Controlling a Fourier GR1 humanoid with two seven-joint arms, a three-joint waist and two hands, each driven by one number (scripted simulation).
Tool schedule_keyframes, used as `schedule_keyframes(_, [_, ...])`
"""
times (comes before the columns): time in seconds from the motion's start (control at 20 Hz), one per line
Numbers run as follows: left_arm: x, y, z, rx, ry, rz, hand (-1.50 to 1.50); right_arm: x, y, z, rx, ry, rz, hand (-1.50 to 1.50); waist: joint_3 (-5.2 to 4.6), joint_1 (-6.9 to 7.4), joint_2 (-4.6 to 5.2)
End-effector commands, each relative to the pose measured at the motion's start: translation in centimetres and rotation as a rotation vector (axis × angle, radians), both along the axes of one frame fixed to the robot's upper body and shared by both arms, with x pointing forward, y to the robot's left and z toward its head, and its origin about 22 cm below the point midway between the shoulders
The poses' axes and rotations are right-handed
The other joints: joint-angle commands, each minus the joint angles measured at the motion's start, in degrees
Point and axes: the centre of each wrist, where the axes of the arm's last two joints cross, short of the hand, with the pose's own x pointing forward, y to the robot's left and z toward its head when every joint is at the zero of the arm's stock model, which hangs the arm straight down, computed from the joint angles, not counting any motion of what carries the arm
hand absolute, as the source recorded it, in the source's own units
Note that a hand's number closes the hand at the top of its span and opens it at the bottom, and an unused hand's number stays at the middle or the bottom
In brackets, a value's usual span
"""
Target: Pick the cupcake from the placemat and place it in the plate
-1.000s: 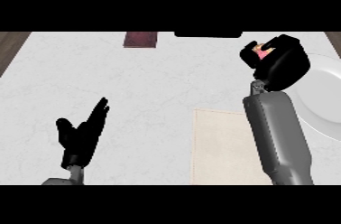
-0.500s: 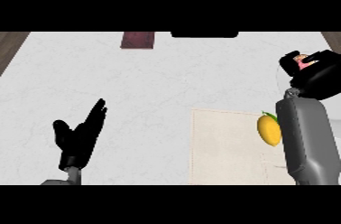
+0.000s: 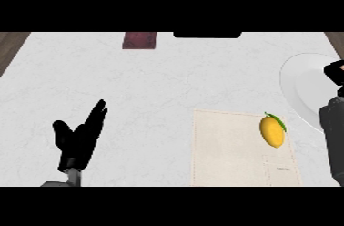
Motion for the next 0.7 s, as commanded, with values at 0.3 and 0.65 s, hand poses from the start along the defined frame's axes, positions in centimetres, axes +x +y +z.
schedule_keyframes(0.3, [-0.4, -1.8, -1.2, -0.02, 0.054, -0.022, 0.0, -2.5, -6.9, -2.4, 0.304, 0.247, -0.045, -1.5, -0.25, 0.52, 0.86])
schedule_keyframes(0.65, [0.2, 0.3, -0.7, -0.017, 0.057, -0.012, 0.0, -4.4, -9.8, -2.7, 0.322, 0.134, 0.128, -1.5, -0.06, 0.6, 0.93])
